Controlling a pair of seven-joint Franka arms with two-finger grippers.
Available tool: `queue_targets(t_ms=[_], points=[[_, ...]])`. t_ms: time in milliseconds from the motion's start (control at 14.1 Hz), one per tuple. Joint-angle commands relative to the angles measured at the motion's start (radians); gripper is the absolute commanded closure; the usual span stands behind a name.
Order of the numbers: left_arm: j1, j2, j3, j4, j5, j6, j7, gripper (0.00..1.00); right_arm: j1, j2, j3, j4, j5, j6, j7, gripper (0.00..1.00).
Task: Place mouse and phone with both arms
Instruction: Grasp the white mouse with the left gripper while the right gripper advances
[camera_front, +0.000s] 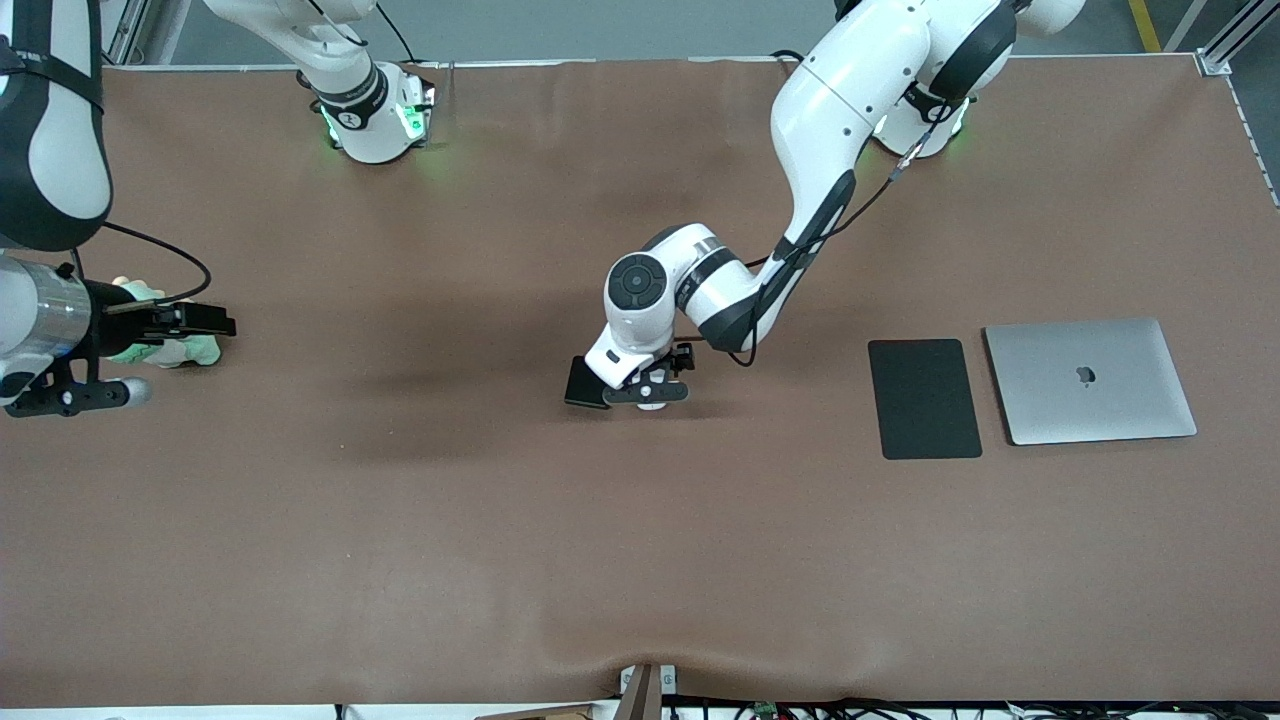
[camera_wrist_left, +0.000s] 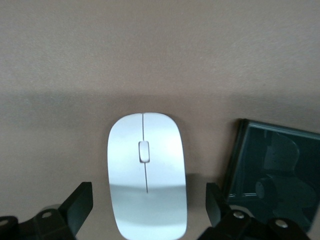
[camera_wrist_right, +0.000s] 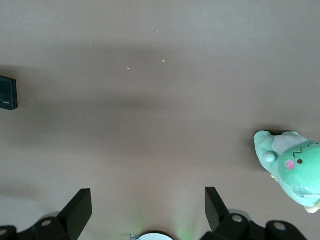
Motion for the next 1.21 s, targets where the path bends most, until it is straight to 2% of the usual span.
queue_targets(t_ms=[0, 71, 142, 213, 284, 427, 569, 782, 996, 1138], points=[[-0.006, 0.028, 0.006, 0.025, 0.037, 0.016, -0.022, 0.0, 0.013, 0.015, -0.001, -0.001, 0.037, 0.02, 0.012, 0.0], [-0.006, 0.03, 0.006, 0.026, 0.037, 0.016, -0.023, 0.0, 0.019, 0.023, -0.001, -0.001, 0.051, 0.022, 0.041, 0.0], [-0.003, 0.027, 0.006, 0.025, 0.036, 0.016, -0.025, 0.28, 0.034, 0.029, -0.001, -0.001, 0.062, 0.023, 0.085, 0.0], [0.0, 0.024, 0.005, 0.026, 0.033, 0.016, -0.037, 0.52, 0.053, 0.029, -0.001, -0.007, 0.064, 0.033, 0.13, 0.0], [-0.003, 0.024, 0.005, 0.029, 0.034, 0.016, -0.056, 0.64, 0.065, 0.029, 0.001, -0.009, 0.064, 0.037, 0.165, 0.0], [-0.005, 0.017, 0.005, 0.029, 0.036, 0.015, -0.077, 0.74, 0.07, 0.029, 0.018, -0.015, 0.065, 0.062, 0.188, 0.0], [0.003, -0.024, 0.005, 0.031, 0.037, -0.019, -0.074, 0.77, 0.088, 0.027, 0.039, -0.032, 0.065, 0.103, 0.217, 0.0], [0.032, -0.169, -0.004, 0.031, 0.022, -0.176, -0.062, 0.77, 0.09, 0.029, 0.104, -0.041, 0.067, 0.143, 0.354, 0.0], [0.075, -0.346, -0.009, 0.028, -0.063, -0.321, -0.041, 0.77, 0.102, 0.031, 0.168, -0.07, 0.065, 0.2, 0.487, 0.0], [0.13, -0.433, -0.009, 0.025, -0.126, -0.448, 0.059, 0.77, 0.11, 0.049, 0.199, -0.075, 0.065, 0.227, 0.54, 0.0]])
